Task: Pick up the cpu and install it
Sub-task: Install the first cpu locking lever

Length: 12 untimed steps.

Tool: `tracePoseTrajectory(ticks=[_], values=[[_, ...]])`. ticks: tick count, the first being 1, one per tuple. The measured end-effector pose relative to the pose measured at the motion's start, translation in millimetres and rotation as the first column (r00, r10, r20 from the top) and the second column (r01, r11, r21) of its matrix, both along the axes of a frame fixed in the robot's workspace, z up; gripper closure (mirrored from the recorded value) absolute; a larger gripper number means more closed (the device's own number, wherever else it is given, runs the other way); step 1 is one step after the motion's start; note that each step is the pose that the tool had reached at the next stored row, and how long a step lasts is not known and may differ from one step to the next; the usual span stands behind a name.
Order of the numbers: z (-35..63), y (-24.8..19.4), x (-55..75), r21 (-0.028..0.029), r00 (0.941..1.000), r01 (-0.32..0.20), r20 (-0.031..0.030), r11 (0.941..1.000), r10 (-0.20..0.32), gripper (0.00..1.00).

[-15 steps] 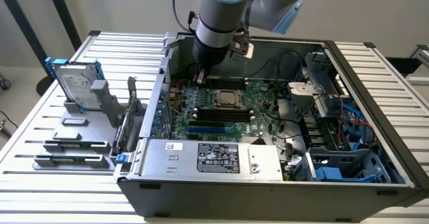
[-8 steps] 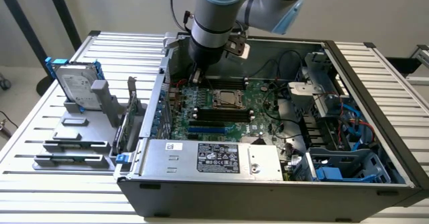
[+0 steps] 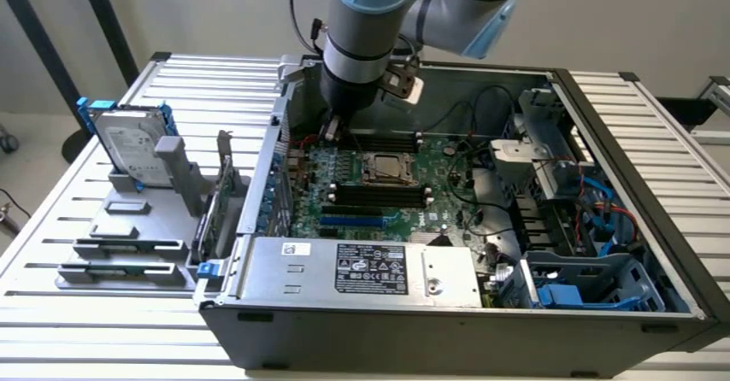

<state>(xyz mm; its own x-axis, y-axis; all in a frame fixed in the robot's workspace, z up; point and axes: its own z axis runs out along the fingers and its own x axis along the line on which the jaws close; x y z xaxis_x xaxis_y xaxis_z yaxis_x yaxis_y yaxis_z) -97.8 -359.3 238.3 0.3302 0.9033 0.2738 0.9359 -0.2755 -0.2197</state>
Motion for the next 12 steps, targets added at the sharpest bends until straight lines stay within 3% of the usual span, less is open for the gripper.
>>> tracePoseTrajectory(ticks=[2, 4, 7, 12], values=[[-0.6, 0.5, -3.4, 0.0091, 1.0, 0.006, 0.0042, 0.9999, -0.006, 0.89], [-1.5, 2.0, -7.9, 0.0147, 0.9999, 0.009, 0.0096, 0.9999, -0.009, 0.89], [-2.1, 3.3, -11.1, 0.0166, 0.9997, 0.02, 0.0098, 0.9997, -0.02, 0.89], [-3.1, 3.4, -11.0, 0.0171, 0.9944, 0.105, 0.01, 0.9943, -0.106, 0.89]])
